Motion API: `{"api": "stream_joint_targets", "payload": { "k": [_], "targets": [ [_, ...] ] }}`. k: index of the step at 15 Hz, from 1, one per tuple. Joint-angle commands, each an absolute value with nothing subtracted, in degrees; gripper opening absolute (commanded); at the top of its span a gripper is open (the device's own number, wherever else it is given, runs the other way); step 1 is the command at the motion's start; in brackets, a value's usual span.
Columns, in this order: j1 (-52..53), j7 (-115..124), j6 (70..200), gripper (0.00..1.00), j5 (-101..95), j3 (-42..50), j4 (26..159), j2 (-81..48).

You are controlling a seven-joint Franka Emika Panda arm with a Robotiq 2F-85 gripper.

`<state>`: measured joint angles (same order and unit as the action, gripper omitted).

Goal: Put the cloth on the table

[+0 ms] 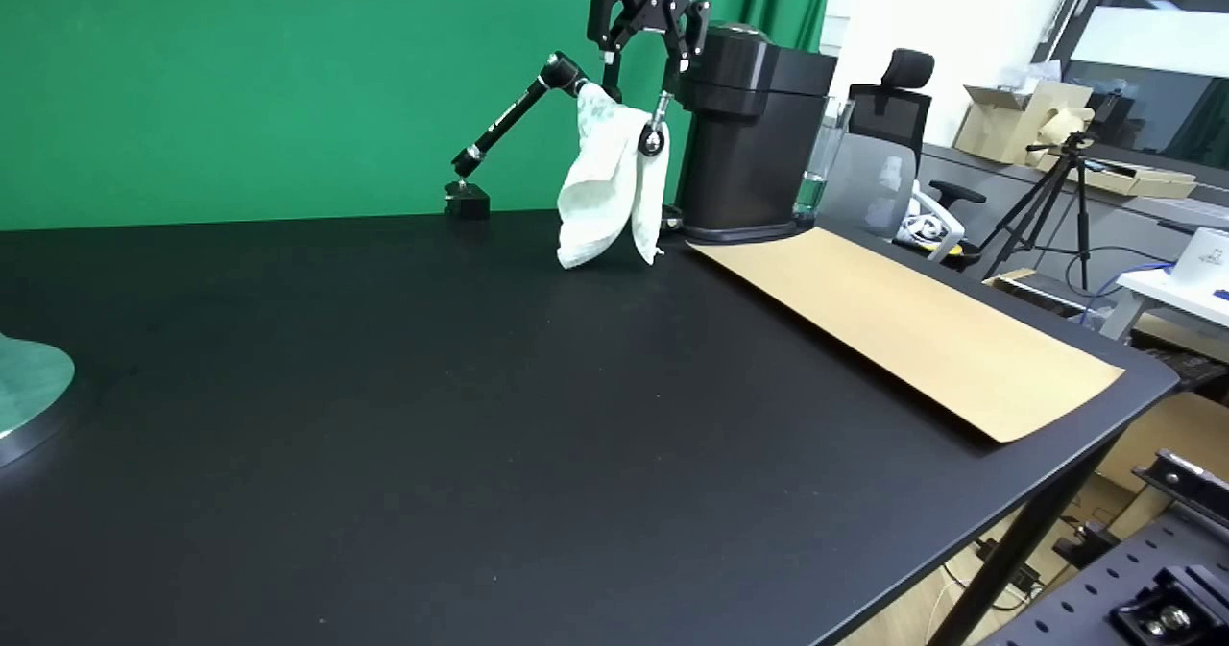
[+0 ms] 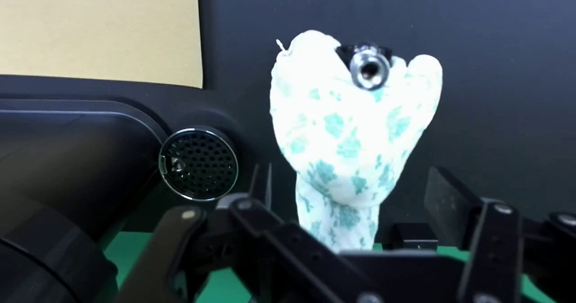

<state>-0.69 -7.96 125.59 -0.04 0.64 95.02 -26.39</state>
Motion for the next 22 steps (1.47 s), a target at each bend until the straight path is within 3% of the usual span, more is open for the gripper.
{"api": "stream_joint_targets", "payload": {
  "k": [1, 2, 3, 4, 11, 15, 19, 20, 22],
  "targets": [
    [-1.04, -5.25, 123.63, 1.00, -0.55, 1.03, 96.29, -25.49],
    [-1.12, -5.23, 123.23, 1.00, -0.55, 1.08, 96.30, -25.69],
    [-1.18, -5.15, 122.93, 0.93, -0.49, 1.11, 96.33, -25.80],
    [-1.32, -5.33, 122.57, 0.74, -0.13, 1.00, 96.39, -25.87],
    [-1.44, -5.24, 122.58, 0.24, 0.14, 0.88, 96.80, -25.68],
    [-1.47, -5.20, 122.42, 0.01, 0.26, 0.79, 96.77, -25.72],
    [-1.54, -5.36, 122.00, 0.00, 0.32, 0.74, 96.72, -25.90],
    [-1.60, -5.91, 121.86, 0.26, 0.35, 0.59, 96.74, -25.87],
    [-1.58, -6.48, 121.96, 0.32, 0.28, 0.44, 96.87, -25.71]
  ]
}}
